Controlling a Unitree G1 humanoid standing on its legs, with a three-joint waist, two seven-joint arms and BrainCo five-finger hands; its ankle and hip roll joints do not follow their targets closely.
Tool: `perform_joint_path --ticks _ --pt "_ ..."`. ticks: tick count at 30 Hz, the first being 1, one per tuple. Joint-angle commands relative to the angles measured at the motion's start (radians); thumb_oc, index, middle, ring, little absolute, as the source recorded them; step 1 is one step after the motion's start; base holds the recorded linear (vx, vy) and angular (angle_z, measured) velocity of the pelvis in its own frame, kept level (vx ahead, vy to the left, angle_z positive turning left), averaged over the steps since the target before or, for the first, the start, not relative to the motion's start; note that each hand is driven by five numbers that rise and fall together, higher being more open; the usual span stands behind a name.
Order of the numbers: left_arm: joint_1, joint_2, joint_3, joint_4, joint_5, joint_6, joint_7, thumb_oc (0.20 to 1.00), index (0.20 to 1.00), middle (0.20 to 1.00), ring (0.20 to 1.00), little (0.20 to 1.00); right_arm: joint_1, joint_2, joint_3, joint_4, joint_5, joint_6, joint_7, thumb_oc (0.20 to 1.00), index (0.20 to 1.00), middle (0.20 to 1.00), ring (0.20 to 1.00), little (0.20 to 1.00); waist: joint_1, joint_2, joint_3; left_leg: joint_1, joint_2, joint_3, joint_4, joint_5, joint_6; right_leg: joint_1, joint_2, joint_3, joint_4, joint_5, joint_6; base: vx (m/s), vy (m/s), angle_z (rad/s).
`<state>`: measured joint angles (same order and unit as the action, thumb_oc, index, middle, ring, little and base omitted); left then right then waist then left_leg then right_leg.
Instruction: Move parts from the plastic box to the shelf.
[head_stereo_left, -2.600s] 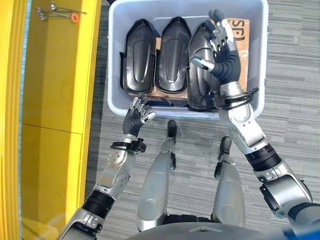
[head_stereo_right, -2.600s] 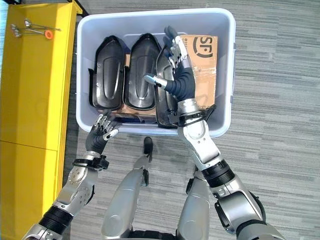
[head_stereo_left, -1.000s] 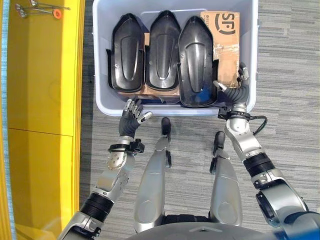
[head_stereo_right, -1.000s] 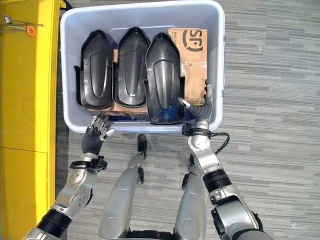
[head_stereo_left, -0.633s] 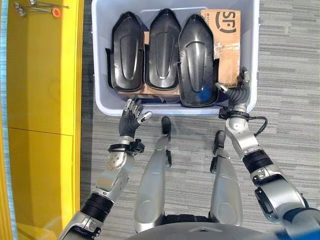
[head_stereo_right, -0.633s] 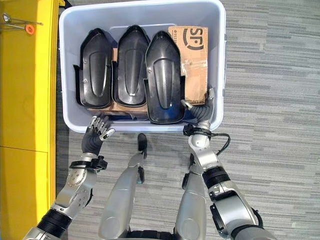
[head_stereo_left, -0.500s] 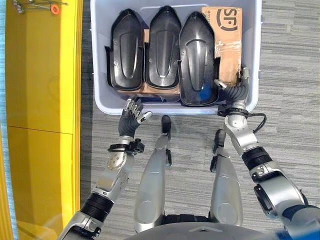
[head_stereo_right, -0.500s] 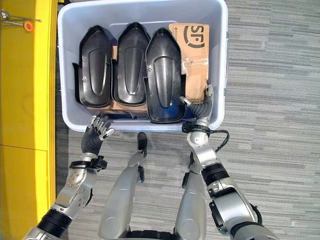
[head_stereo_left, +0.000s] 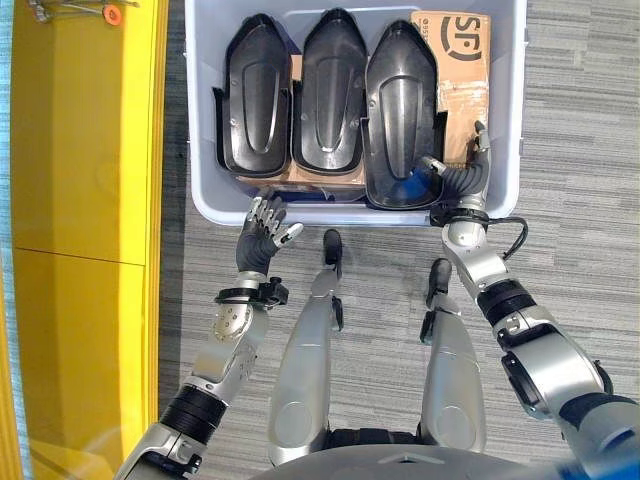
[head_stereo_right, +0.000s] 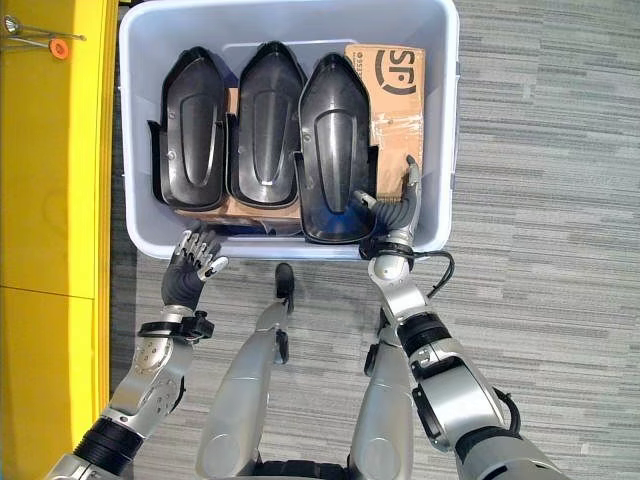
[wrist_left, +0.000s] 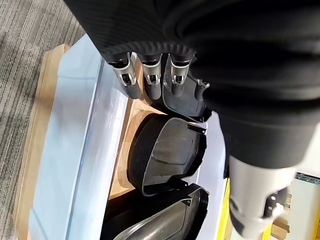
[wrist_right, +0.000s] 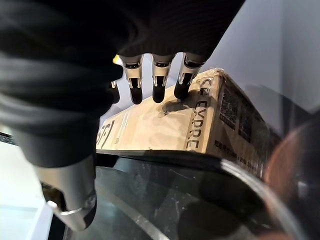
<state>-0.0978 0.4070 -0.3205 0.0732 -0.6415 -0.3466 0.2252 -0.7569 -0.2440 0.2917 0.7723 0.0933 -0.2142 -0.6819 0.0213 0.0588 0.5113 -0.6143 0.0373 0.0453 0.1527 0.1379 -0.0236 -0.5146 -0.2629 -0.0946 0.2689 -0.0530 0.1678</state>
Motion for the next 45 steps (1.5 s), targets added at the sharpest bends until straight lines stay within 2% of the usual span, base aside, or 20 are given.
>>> perform_joint_path --ticks 1,7,18,21,22,23,39,42,43,45 --pt "0.003 0.044 -0.017 -0.072 -0.007 -0.058 -0.008 1.000 1.000 1.000 1.000 1.000 -0.020 -0.004 0.012 0.093 0.041 0.029 0.028 1.000 1.000 1.000 1.000 1.000 0.053 0.006 0.008 -0.028 0.026 0.008 0.147 -0.160 -0.030 0.037 -0.002 0.000 -0.029 0.058 -0.022 0.08 0.003 0.02" --pt "-0.004 0.057 -0.044 -0.079 -0.021 -0.057 -0.022 1.000 1.000 1.000 1.000 1.000 -0.091 -0.015 0.045 0.269 0.036 0.062 0.037 1.000 1.000 1.000 1.000 1.000 0.070 0.013 0.008 -0.042 0.019 0.001 0.148 -0.157 -0.029 0.028 -0.004 -0.004 -0.023 0.056 -0.021 0.00 0.006 0.01" --pt "-0.027 0.063 -0.081 -0.093 -0.028 -0.054 -0.031 1.000 1.000 1.000 1.000 1.000 -0.154 -0.018 0.171 0.488 -0.214 0.190 0.005 1.000 1.000 1.000 1.000 1.000 0.104 0.026 0.009 -0.063 0.005 -0.019 0.157 -0.155 -0.025 0.031 -0.007 -0.021 -0.015 0.051 -0.018 0.00 0.007 0.04" --pt "-0.032 0.062 -0.089 -0.092 -0.027 -0.054 -0.030 1.000 1.000 1.000 1.000 1.000 -0.160 -0.016 0.181 0.510 -0.242 0.207 -0.001 0.664 0.664 0.664 0.664 0.664 0.110 0.029 0.009 -0.067 0.001 -0.021 0.160 -0.156 -0.024 0.034 -0.008 -0.026 -0.013 0.050 -0.017 0.00 0.000 0.04" --pt "-0.034 0.061 -0.090 -0.092 -0.027 -0.053 -0.030 1.000 1.000 1.000 1.000 1.000 -0.159 -0.012 0.186 0.520 -0.256 0.216 -0.001 0.583 0.583 0.583 0.583 0.583 0.114 0.032 0.009 -0.070 0.000 -0.025 0.160 -0.155 -0.024 0.035 -0.009 -0.028 -0.012 0.049 -0.017 0.01 0.013 0.10" --pt "-0.035 0.059 -0.094 -0.092 -0.029 -0.052 -0.033 1.000 1.000 1.000 1.000 1.000 -0.157 -0.011 0.190 0.540 -0.283 0.234 0.000 0.200 0.200 0.200 0.200 0.200 0.121 0.036 0.009 -0.071 -0.004 -0.031 0.162 -0.155 -0.023 0.040 -0.012 -0.034 -0.009 0.045 -0.017 0.02 0.018 0.09" --pt "-0.028 0.060 -0.093 -0.084 -0.038 -0.047 -0.011 1.000 1.000 1.000 1.000 1.000 -0.131 0.009 0.163 0.534 -0.272 0.246 -0.047 0.200 0.200 0.200 0.200 0.200 0.120 0.026 0.009 -0.057 -0.007 -0.037 0.169 -0.159 -0.020 0.053 -0.014 -0.037 0.008 0.032 -0.021 0.01 0.011 0.06" --pt "-0.022 0.061 -0.083 -0.077 -0.038 -0.051 -0.001 1.000 1.000 1.000 1.000 1.000 -0.126 0.011 0.136 0.502 -0.220 0.219 -0.068 0.200 0.200 0.200 0.200 0.200 0.113 0.020 0.009 -0.051 -0.004 -0.034 0.170 -0.160 -0.021 0.052 -0.011 -0.031 0.012 0.029 -0.024 -0.02 0.008 0.00" --pt "-0.022 0.062 -0.075 -0.076 -0.036 -0.052 0.003 1.000 1.000 1.000 1.000 1.000 -0.124 0.009 0.129 0.471 -0.201 0.202 -0.070 0.200 0.200 0.200 0.200 0.200 0.108 0.018 0.009 -0.064 -0.003 -0.030 0.163 -0.130 -0.014 0.036 -0.009 -0.033 0.008 0.052 -0.029 -0.07 0.021 0.00" --pt "-0.018 0.059 -0.062 -0.070 -0.032 -0.055 0.012 1.000 1.000 1.000 1.000 1.000 -0.101 0.006 0.116 0.393 -0.164 0.168 -0.085 0.200 0.200 0.200 0.200 0.200 0.098 0.010 0.009 -0.060 0.001 -0.028 0.163 -0.130 -0.015 0.037 -0.007 -0.030 0.008 0.052 -0.029 0.00 0.000 0.00"
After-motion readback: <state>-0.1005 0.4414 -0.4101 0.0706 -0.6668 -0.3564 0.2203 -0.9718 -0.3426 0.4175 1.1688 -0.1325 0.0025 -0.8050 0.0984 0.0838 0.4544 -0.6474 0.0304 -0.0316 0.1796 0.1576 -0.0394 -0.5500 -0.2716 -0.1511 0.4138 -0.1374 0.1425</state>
